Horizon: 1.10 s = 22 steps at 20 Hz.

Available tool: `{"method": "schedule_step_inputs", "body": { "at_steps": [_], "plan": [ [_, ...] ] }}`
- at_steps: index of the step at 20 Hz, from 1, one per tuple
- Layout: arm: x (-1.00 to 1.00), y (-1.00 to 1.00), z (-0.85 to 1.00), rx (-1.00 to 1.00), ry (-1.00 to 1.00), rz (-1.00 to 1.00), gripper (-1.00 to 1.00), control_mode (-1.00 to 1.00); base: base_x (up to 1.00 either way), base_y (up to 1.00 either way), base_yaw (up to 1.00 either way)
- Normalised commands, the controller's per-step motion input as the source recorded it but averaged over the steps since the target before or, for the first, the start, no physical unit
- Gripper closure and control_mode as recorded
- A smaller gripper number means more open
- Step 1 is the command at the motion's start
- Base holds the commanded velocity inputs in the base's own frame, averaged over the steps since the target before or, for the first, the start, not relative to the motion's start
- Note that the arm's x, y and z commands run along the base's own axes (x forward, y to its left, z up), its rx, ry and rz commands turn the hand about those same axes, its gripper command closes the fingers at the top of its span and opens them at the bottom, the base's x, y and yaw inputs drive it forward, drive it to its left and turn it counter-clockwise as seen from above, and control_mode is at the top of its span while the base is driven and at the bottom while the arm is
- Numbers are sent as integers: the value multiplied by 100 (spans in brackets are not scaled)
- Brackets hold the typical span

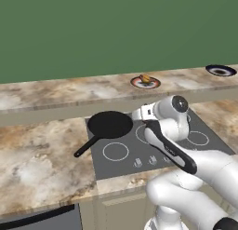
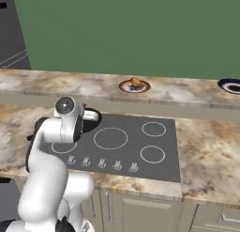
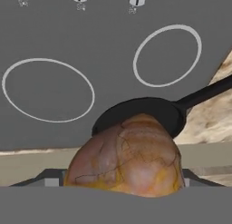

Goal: Take the chicken drumsticks from the pan and place one on each plate on the dining counter.

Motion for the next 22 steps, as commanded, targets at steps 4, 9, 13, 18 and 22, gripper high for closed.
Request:
{"method": "schedule_step_inputs", "body": {
  "at_steps": [4,9,13,18,22],
  "plan": [
    [-12,-11,0,0,0,-8,100,100,-19,-12,-5],
    [0,0,0,0,0,0,100,100,-80,-69,-19],
    [0,0,0,0,0,0,100,100,-27,-98,-15],
    [0,0,0,0,0,0,100,100,0,-100,-15],
    [0,0,0,0,0,0,100,100,0,-100,-15]
  ]
}}
